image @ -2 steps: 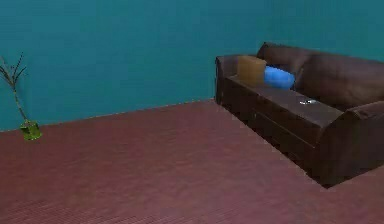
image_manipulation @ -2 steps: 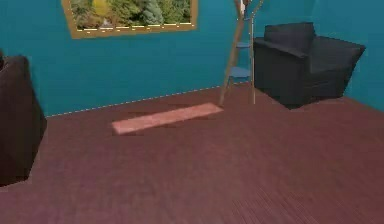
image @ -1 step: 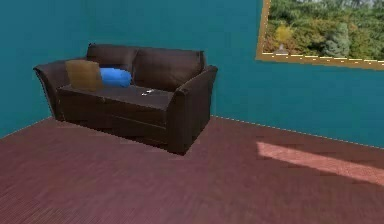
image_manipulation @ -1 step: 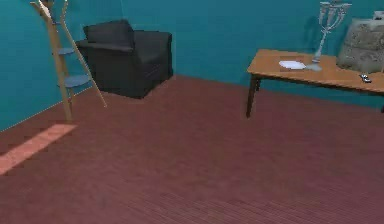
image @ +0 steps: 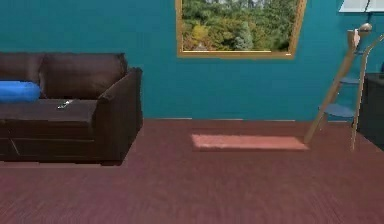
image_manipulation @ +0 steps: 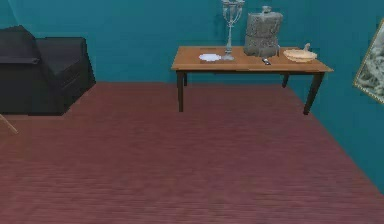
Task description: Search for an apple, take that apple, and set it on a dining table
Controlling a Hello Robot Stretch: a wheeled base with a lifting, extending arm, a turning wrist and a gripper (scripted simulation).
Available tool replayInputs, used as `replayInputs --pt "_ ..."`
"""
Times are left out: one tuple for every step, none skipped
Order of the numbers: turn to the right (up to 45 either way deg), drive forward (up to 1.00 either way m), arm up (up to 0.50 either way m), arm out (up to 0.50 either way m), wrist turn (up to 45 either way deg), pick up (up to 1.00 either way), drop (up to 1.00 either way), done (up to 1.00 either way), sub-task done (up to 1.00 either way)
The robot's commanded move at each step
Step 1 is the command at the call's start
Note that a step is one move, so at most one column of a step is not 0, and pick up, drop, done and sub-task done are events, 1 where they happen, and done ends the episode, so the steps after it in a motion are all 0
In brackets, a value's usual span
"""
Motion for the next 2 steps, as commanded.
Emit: replayInputs --pt "0.0 0.05 0.00 0.00 0.0 0.00 0.00 0.00 0.00" --pt "-45.0 0.00 0.00 0.00 0.0 0.00 0.00 0.00 0.00"
